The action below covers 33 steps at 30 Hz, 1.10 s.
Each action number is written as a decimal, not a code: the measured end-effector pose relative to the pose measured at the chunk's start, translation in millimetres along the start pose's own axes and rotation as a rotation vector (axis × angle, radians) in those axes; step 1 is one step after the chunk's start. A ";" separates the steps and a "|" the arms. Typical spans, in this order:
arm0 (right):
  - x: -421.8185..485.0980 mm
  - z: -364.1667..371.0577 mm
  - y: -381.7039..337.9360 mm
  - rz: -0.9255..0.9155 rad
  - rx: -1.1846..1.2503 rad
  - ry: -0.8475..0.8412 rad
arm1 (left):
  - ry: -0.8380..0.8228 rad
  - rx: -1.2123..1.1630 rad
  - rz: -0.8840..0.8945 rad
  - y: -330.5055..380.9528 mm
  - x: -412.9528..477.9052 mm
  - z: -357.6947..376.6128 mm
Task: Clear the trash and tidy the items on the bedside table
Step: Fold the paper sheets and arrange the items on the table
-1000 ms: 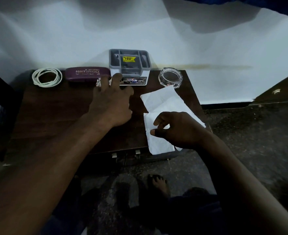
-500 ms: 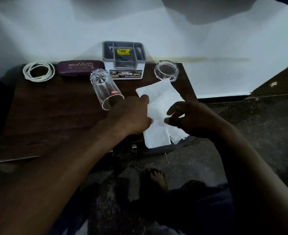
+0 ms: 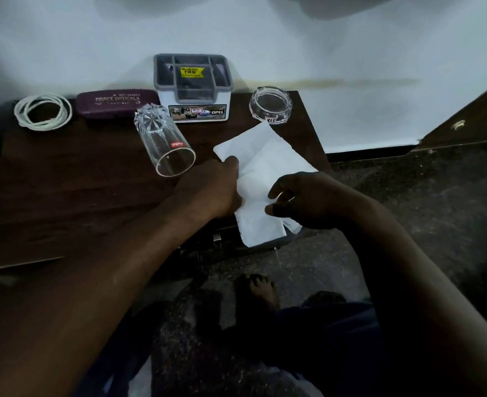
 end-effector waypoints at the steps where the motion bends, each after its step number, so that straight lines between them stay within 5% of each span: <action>1: 1.3 0.9 -0.1 -0.003 0.000 -0.006 | 0.004 0.000 0.000 0.2 0.7 0.4; 8: 4.9 1.0 1.5 -0.029 0.016 0.026 | 0.033 -0.073 -0.029 -2.7 7.6 -4.1; 18: 8.9 -0.1 2.4 -0.031 0.045 0.025 | -0.071 -0.744 -0.101 -3.7 8.0 -5.9; 33: 9.4 -5.4 -6.7 -0.106 0.333 0.069 | -0.012 -1.233 -0.024 0.2 12.3 -7.4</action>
Point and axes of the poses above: each hand's wrist, its own x-axis towards the middle knuckle, its own z-axis out of the palm, y = z × x, the point moved 6 cm from there along x, towards the middle knuckle, and after that the axes turned 10 degrees about -y, right-handed, at the moved point
